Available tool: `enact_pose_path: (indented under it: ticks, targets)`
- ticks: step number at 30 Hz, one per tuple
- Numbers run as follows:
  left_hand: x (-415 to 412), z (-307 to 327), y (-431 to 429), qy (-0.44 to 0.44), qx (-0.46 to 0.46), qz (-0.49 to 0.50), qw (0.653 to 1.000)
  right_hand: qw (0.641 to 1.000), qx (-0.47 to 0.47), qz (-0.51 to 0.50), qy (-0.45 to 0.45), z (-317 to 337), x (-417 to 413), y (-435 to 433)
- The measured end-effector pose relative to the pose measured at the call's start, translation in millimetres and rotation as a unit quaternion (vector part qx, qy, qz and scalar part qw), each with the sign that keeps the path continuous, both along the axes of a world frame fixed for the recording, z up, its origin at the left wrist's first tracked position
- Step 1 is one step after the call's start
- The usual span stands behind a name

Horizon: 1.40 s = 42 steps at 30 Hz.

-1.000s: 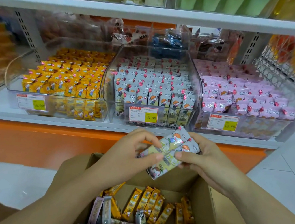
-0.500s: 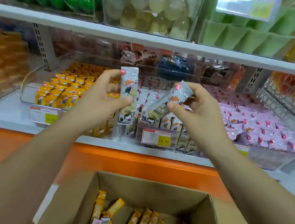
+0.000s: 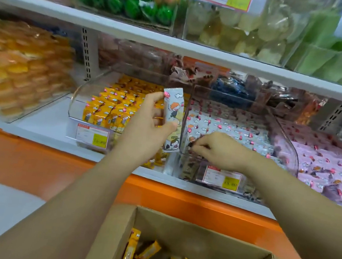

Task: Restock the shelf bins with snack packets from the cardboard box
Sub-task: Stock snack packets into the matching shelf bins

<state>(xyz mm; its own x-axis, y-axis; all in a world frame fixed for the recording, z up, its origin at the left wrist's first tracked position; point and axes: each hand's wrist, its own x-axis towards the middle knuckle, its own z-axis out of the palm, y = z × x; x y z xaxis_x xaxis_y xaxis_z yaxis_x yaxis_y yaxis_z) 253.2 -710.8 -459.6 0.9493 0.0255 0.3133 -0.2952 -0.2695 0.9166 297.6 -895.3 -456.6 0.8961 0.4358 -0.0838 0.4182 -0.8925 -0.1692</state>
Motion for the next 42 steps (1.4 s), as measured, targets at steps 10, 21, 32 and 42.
enact_pose_path:
  ticks: [10,21,32,42]
  targets:
    - [14.9,3.7,-19.2,-0.058,0.031,-0.032,0.997,0.926,0.378,0.020,-0.002,39.0,-18.4,-7.8]
    - [55.4,3.0,-32.4,-0.042,0.370,0.041,0.927,0.882,0.437,-0.098,-0.149,28.7,7.2,-27.6]
    - [80.0,1.2,-55.2,-0.034,0.660,0.043,0.750,0.853,0.487,-0.174,-0.066,4.5,30.3,-48.5]
    - [82.6,-1.1,-57.0,-0.002,0.655,0.049,0.754,0.917,0.372,-0.145,-0.017,9.4,41.5,-56.3]
